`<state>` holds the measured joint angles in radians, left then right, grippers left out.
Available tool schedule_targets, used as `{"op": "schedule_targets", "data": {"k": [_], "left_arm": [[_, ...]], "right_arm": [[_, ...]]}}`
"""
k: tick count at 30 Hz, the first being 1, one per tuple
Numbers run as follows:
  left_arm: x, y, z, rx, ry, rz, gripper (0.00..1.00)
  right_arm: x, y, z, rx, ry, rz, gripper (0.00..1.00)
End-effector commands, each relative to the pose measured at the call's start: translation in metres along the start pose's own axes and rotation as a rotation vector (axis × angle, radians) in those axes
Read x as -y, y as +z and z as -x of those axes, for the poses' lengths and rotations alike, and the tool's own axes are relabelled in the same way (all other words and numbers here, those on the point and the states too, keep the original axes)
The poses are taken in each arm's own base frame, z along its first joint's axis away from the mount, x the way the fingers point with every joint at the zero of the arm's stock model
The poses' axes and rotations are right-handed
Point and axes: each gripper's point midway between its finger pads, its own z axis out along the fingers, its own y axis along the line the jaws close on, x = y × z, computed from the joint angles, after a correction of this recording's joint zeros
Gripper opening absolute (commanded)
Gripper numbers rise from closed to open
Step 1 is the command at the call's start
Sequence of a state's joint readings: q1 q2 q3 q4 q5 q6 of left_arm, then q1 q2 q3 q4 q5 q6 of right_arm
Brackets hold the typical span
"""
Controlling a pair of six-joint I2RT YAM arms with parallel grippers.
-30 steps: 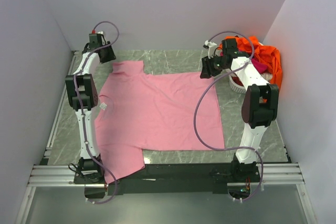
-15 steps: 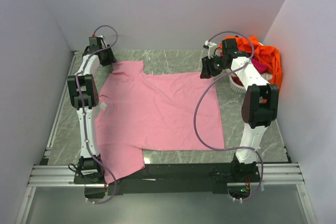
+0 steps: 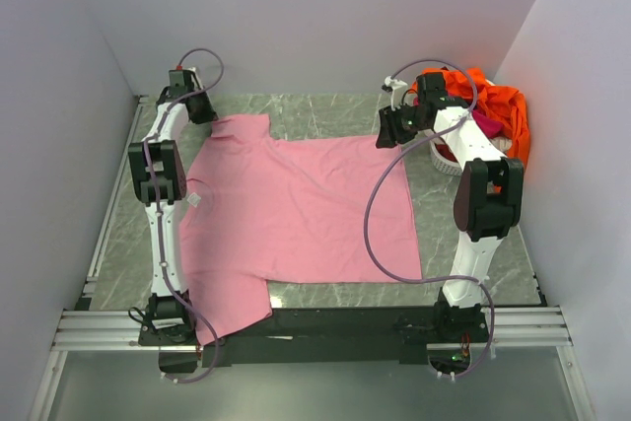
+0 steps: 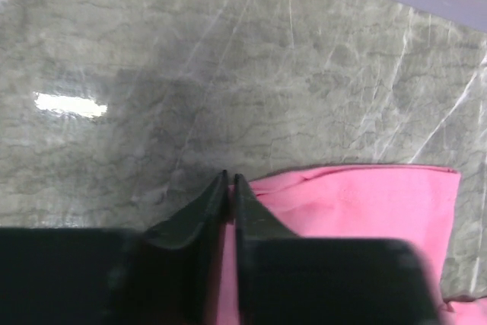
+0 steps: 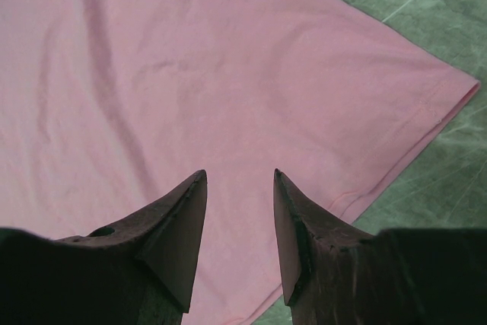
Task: Fold and stack the t-shirts
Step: Flatten the tshirt out
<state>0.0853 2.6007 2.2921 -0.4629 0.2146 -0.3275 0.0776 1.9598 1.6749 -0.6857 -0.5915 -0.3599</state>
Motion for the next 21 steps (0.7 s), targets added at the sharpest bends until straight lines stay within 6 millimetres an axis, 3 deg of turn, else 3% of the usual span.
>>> {"op": "schedule_targets", "data": {"k": [1,2,5,9,12,18,21], "left_arm": [[0.01,-0.004,-0.011,-0.034,0.027,-0.032,0.05],[0.012,-0.007,-0.004,-0.017,0.03,-0.036,0.0],[0.029,-0.024,0.028,0.071,0.051,-0.077,0.0],[0.055,-0.065,0.083,0.23,0.075,-0.135,0.0],[0.073,-0.089,0.107,0.307,0.097,-0.183,0.0],[0.089,-0.112,0.116,0.357,0.123,-0.244,0.0],[0.094,-0.124,0.116,0.375,0.135,-0.269,0.0]], "right_arm": [[-0.002,-0.02,0.017,0.049,-0.024,-0.015,0.47],[-0.002,-0.02,0.017,0.05,-0.021,-0.016,0.48],[-0.002,-0.022,0.017,0.052,-0.022,-0.019,0.47],[-0.002,-0.024,0.017,0.055,-0.022,-0.017,0.48],[-0.002,-0.025,0.018,0.059,-0.023,-0.018,0.47],[0.005,-0.027,0.015,0.054,-0.021,-0.038,0.47],[0.022,-0.029,0.015,0.043,-0.012,-0.106,0.48]]}}
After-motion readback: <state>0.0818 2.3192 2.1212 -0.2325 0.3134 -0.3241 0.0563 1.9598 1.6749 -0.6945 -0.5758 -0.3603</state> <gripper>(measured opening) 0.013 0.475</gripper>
